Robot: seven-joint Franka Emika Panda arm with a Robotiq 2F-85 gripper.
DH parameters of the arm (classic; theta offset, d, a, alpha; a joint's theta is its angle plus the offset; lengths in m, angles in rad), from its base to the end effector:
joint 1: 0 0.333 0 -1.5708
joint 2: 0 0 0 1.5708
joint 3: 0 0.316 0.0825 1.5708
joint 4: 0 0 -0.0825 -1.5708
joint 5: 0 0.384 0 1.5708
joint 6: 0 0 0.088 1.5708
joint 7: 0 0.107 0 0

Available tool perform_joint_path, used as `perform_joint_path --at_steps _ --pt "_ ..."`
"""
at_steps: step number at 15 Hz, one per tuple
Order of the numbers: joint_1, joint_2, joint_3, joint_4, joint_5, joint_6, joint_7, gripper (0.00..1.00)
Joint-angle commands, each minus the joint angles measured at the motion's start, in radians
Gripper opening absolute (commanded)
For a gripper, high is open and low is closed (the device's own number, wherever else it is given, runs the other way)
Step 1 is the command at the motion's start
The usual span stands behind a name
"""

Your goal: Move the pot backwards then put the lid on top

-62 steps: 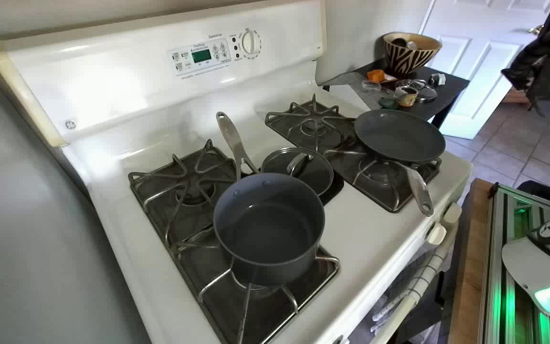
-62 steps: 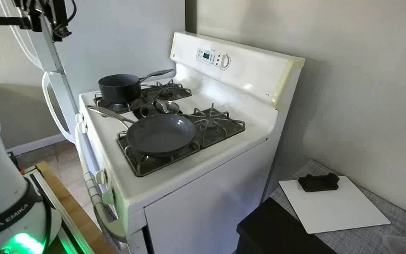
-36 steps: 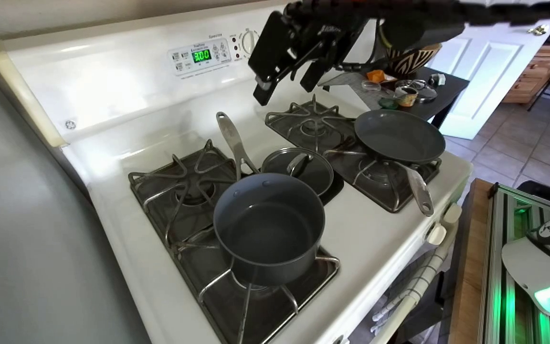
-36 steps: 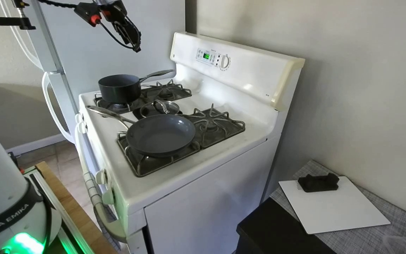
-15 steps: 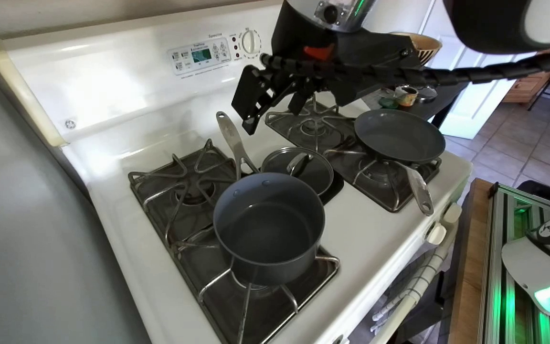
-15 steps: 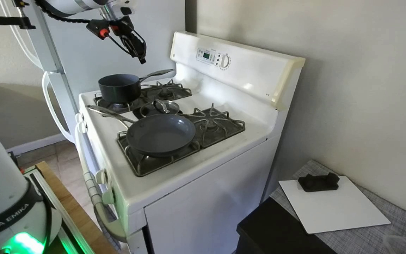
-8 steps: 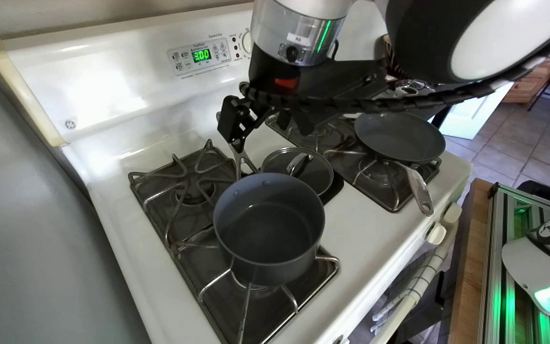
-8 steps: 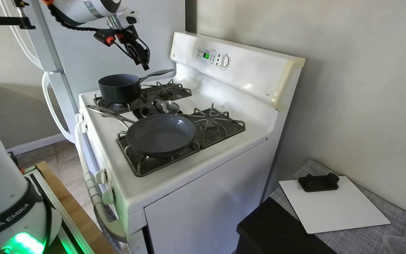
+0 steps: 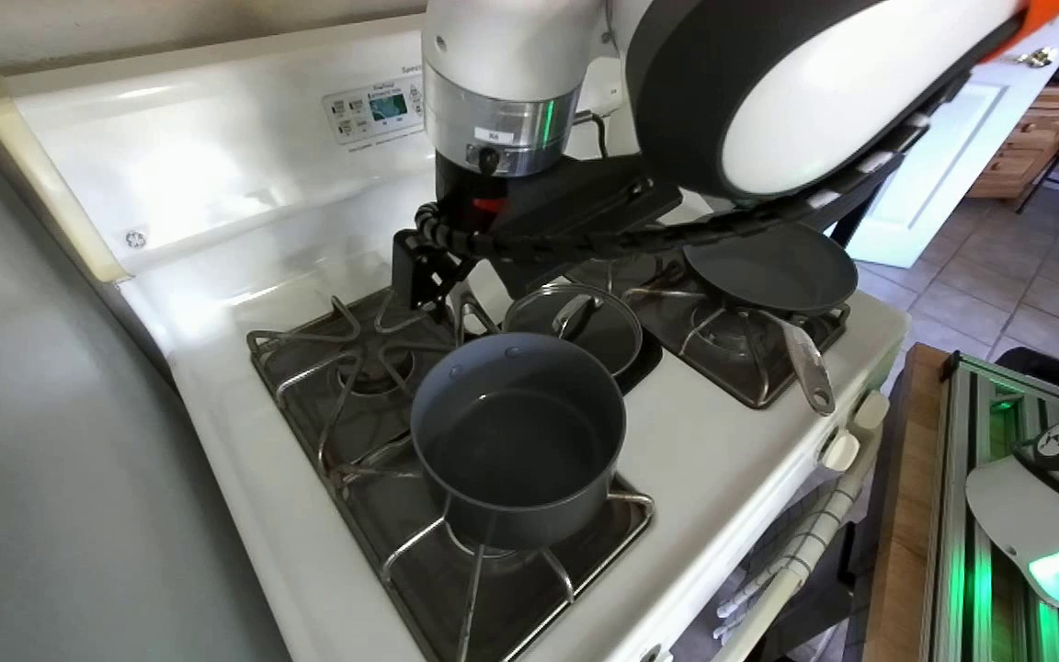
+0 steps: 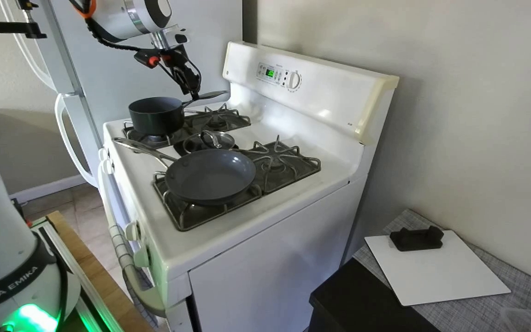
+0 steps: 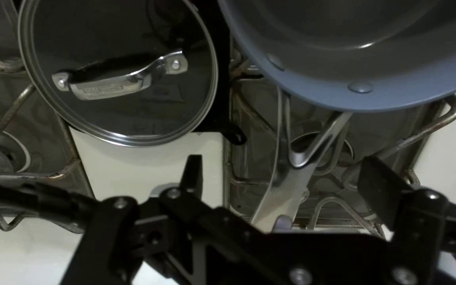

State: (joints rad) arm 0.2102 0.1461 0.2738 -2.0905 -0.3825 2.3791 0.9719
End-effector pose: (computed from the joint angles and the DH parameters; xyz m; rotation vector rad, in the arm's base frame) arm 0.5194 0.2652 0.3714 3.0093 -0.3560 0.4194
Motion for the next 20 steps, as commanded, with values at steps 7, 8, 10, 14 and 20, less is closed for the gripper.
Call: perform_joint_path --at_steps 7,8,10,14,20 --pt "0.11 0.095 -0.082 0.118 0.002 -0.098 0.127 0.75" --pt "0.114 0.101 -0.086 0.124 0.004 -0.099 0.131 0.76" --pt "0.122 0.11 -0.092 0.133 0.005 -0.103 0.144 0.68" --pt "0.131 0.122 -0.099 0.144 0.011 -0.106 0.149 0.54" --pt "0.142 0.122 -0.111 0.148 0.002 -0.099 0.173 0.43"
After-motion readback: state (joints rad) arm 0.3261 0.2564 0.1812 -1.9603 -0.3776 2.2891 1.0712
